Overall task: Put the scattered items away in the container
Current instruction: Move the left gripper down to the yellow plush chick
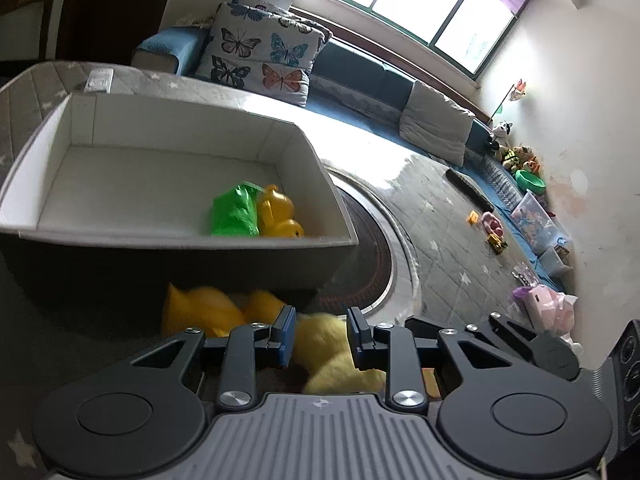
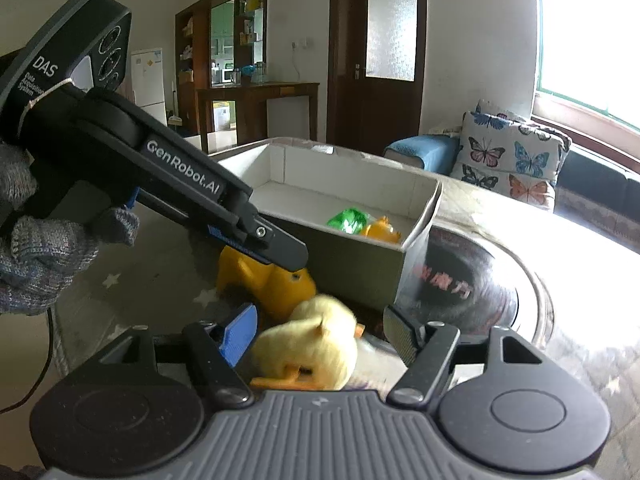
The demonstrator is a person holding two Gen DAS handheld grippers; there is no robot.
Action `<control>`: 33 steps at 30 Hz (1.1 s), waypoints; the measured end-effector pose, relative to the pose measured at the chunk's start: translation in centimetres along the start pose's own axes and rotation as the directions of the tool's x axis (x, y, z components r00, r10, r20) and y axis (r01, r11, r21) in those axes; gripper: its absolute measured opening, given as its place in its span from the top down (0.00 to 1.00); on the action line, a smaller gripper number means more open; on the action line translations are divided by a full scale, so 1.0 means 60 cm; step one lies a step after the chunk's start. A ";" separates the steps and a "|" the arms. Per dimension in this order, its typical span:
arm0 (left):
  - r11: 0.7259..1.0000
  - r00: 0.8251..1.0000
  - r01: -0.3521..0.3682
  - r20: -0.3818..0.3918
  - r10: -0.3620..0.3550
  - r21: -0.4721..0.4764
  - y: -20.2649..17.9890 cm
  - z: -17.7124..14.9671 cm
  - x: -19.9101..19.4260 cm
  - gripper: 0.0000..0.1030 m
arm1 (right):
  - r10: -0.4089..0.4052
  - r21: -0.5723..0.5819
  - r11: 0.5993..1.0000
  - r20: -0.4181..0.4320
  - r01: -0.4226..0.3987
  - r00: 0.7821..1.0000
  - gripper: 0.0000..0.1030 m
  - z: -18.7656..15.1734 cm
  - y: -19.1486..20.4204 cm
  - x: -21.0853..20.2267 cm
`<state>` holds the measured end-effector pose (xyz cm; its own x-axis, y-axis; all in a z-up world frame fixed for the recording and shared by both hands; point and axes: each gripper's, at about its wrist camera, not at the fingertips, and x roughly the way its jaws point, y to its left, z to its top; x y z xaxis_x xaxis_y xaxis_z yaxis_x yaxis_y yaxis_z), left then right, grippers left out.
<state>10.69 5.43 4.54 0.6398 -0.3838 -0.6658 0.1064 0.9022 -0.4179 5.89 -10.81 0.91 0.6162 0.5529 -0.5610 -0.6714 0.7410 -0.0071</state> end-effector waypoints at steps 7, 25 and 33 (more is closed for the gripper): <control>0.999 1.000 0.007 -0.024 -0.008 -0.039 0.003 -0.027 0.003 0.70 | 0.006 0.028 1.000 -0.022 -0.005 1.000 0.30 -0.028 0.012 -0.001; 0.987 0.998 0.031 -0.042 -0.038 -0.156 0.025 -0.033 0.024 0.69 | -0.010 0.062 0.998 -0.050 0.014 0.999 0.40 -0.041 0.017 0.024; 0.984 0.998 0.046 -0.037 -0.053 -0.174 0.025 -0.028 0.026 0.67 | 0.035 0.054 0.998 -0.046 -0.032 0.998 0.41 -0.055 0.022 0.005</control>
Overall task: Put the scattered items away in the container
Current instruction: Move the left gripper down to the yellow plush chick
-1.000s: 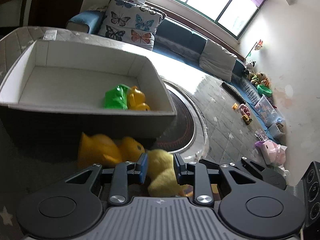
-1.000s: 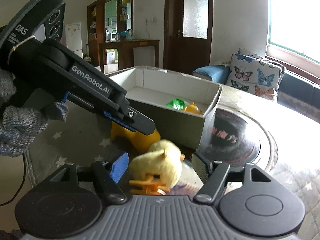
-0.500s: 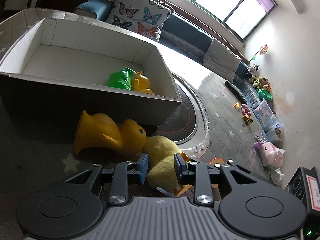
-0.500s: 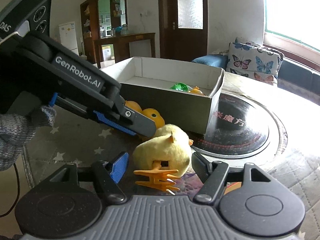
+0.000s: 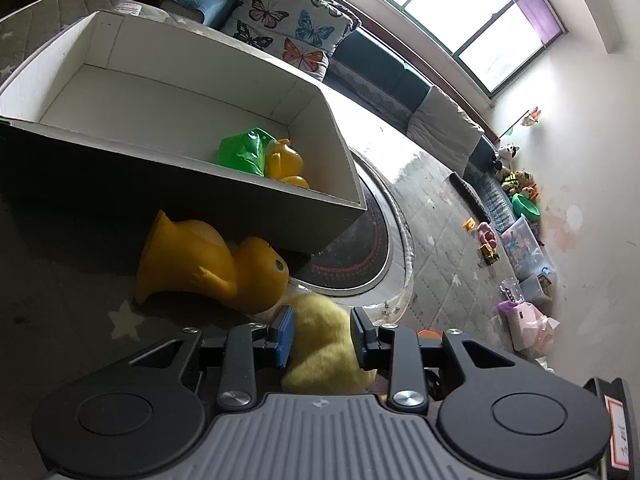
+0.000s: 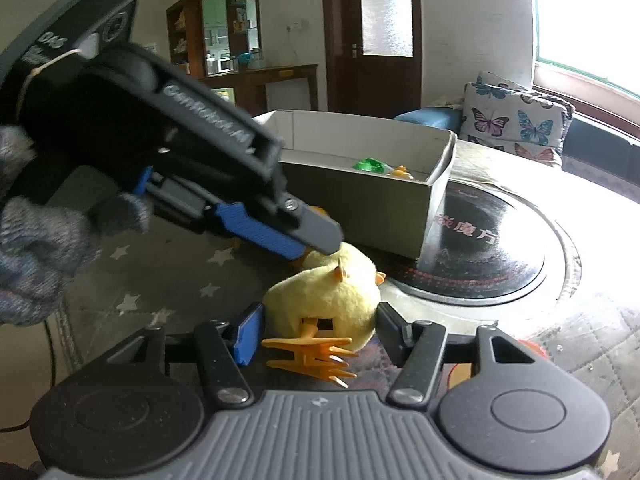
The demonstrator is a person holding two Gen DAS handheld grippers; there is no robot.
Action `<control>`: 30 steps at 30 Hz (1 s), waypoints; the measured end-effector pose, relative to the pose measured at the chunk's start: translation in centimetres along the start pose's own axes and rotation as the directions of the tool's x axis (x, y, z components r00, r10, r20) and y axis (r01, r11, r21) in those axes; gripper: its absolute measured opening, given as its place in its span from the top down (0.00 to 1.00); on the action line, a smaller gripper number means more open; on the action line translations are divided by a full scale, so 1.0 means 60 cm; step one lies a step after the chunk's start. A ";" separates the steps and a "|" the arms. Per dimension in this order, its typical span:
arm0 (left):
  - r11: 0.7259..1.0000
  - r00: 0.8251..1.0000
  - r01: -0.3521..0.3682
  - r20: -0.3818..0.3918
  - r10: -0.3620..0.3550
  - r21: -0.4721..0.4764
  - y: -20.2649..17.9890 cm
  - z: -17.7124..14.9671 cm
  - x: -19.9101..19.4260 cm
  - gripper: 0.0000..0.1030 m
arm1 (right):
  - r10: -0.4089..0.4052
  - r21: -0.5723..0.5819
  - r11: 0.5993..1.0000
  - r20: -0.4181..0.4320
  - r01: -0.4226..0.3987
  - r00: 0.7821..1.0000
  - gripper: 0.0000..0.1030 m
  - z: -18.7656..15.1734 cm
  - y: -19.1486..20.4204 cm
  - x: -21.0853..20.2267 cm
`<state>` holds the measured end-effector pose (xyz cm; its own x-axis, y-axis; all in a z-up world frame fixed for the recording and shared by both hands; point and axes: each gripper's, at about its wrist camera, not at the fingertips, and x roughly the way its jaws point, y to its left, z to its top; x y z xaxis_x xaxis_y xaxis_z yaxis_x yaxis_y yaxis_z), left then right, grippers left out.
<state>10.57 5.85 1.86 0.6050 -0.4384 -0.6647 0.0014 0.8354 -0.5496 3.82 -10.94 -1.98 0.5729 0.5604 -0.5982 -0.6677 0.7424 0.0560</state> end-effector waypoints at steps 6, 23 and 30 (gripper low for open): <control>1.000 1.000 -0.013 -0.016 0.012 -0.005 0.002 -0.004 0.009 0.67 | 0.022 -0.023 0.999 -0.008 -0.023 1.000 0.41 -0.012 0.009 -0.020; 1.000 0.998 0.003 -0.056 -0.004 -0.028 0.009 -0.012 0.022 0.63 | 0.023 -0.048 0.999 -0.015 -0.023 1.000 0.40 -0.020 0.023 -0.034; 0.998 0.998 0.020 -0.062 -0.023 -0.051 0.012 -0.015 0.018 0.61 | 0.020 -0.048 0.999 -0.020 -0.021 1.000 0.40 -0.013 0.019 -0.031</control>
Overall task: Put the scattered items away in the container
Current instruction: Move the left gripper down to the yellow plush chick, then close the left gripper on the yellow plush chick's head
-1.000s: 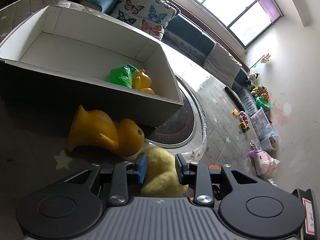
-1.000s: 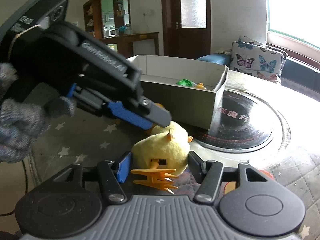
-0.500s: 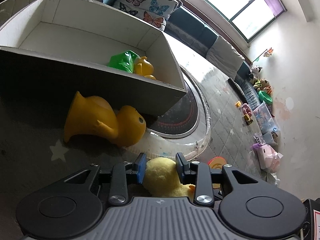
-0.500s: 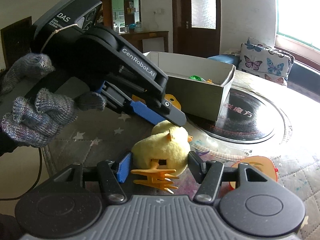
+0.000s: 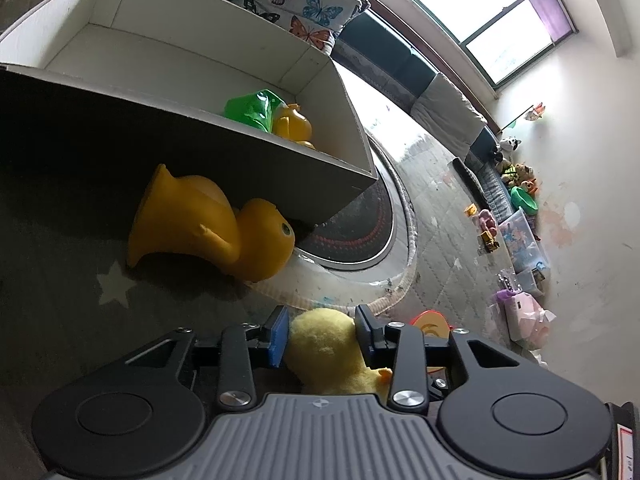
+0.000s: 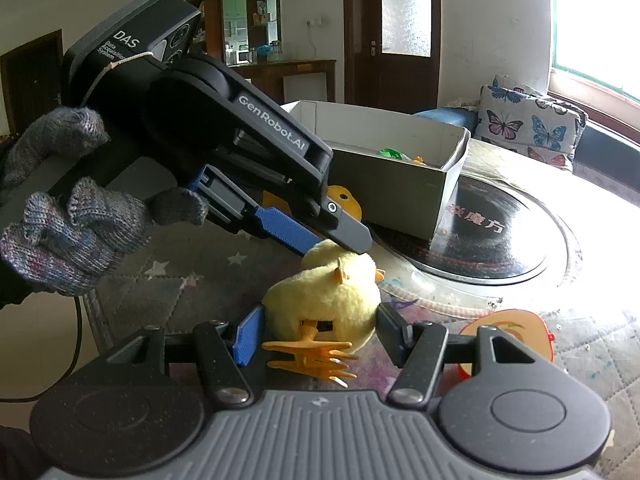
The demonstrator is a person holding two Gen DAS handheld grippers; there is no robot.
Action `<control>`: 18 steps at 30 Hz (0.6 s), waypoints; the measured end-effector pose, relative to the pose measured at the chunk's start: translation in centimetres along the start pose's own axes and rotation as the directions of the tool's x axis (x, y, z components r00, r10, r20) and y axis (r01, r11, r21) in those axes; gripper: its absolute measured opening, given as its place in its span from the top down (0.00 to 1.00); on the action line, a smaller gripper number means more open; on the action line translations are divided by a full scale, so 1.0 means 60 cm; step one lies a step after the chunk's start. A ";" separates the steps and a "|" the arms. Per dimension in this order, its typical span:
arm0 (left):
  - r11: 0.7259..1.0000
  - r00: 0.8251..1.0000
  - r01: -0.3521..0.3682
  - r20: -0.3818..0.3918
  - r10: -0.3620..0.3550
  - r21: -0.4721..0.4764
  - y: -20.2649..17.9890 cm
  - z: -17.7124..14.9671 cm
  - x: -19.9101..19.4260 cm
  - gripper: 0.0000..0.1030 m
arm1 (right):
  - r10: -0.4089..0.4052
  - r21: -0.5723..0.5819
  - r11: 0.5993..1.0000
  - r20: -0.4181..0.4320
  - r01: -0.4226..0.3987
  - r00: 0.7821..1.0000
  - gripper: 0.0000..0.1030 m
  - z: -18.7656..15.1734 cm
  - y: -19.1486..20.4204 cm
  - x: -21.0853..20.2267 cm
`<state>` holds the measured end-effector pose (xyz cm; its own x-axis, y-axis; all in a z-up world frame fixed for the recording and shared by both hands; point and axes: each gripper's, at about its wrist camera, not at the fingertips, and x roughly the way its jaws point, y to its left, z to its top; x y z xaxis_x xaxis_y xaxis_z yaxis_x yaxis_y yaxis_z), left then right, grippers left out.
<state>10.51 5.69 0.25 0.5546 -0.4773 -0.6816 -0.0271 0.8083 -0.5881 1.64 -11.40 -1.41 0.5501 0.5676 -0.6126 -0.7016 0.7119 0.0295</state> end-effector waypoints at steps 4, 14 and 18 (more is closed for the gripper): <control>1.000 1.000 0.001 -0.001 -0.001 -0.003 0.000 0.000 -0.001 0.61 | 0.000 -0.005 1.000 0.000 0.000 1.000 0.40 0.001 -0.003 0.000; 0.996 0.999 0.044 -0.009 -0.044 -0.077 0.019 -0.005 0.000 0.60 | -0.002 -0.007 1.000 0.004 0.002 1.000 0.40 0.000 0.000 0.003; 0.991 0.998 0.063 -0.019 -0.065 -0.116 0.027 -0.004 -0.001 0.59 | -0.002 -0.005 1.000 0.006 0.002 1.000 0.40 -0.003 -0.001 0.003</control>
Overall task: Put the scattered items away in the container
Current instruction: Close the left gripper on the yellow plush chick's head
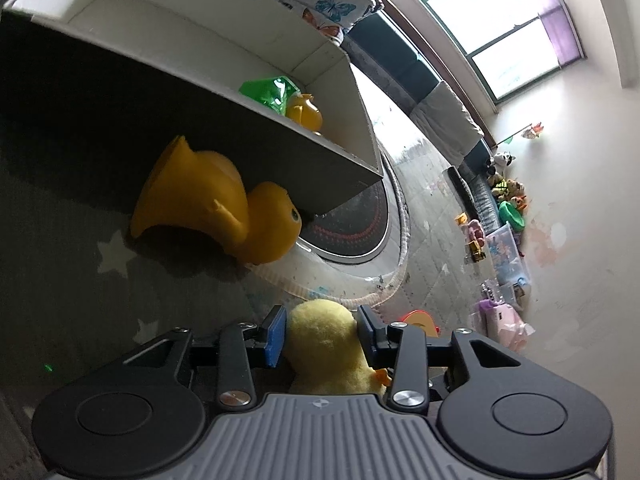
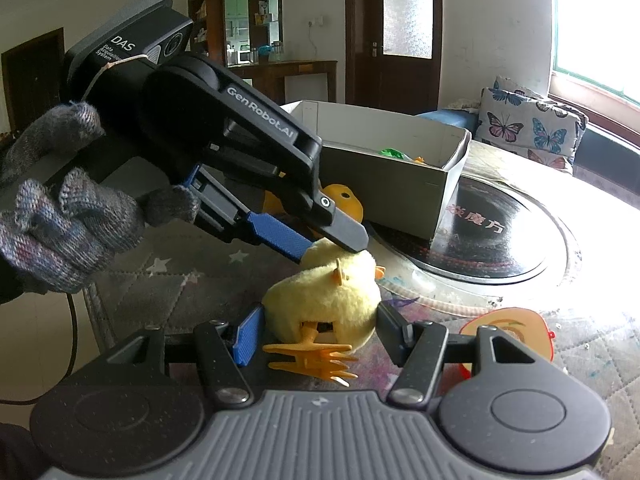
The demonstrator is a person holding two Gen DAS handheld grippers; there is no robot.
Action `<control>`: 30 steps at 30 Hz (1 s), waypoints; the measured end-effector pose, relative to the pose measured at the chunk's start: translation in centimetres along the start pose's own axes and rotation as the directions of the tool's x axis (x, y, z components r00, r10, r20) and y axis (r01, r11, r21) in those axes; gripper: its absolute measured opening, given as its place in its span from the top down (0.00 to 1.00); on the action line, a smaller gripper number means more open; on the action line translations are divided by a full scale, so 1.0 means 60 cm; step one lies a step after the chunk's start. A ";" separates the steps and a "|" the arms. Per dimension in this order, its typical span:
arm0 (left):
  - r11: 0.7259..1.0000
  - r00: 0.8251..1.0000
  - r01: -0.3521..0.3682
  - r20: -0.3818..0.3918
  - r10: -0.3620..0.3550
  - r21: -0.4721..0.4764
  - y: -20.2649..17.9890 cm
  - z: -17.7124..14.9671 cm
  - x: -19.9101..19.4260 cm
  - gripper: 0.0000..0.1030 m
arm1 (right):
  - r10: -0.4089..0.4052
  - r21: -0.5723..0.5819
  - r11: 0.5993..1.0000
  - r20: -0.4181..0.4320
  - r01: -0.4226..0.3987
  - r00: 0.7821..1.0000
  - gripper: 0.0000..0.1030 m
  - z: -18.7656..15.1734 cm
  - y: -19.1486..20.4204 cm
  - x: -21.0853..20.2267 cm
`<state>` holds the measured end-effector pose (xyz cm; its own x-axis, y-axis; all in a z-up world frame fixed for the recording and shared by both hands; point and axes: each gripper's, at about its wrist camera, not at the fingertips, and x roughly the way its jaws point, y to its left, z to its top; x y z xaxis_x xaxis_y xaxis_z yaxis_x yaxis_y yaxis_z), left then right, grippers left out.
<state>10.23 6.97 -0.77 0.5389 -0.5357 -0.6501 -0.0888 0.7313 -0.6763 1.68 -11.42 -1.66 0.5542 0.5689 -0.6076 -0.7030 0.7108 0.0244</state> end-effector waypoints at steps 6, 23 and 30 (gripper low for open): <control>1.000 1.000 0.003 0.012 -0.003 -0.014 0.000 -0.004 0.003 0.59 | -0.004 0.003 1.000 0.002 0.004 1.000 0.41 -0.003 0.001 0.001; 0.999 1.000 0.023 0.003 -0.023 -0.047 0.009 -0.008 0.002 0.57 | -0.018 0.028 0.999 -0.011 0.018 1.000 0.43 -0.013 0.006 -0.008; 0.997 0.999 0.033 0.012 -0.032 -0.076 0.017 -0.012 0.002 0.56 | -0.021 0.037 0.999 -0.008 0.021 1.000 0.43 -0.011 0.002 -0.006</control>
<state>9.63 7.37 -1.79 0.5516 -0.5539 -0.6237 -0.1348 0.6787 -0.7219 1.13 -11.79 -1.96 0.5652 0.5505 -0.6144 -0.6742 0.7374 0.0405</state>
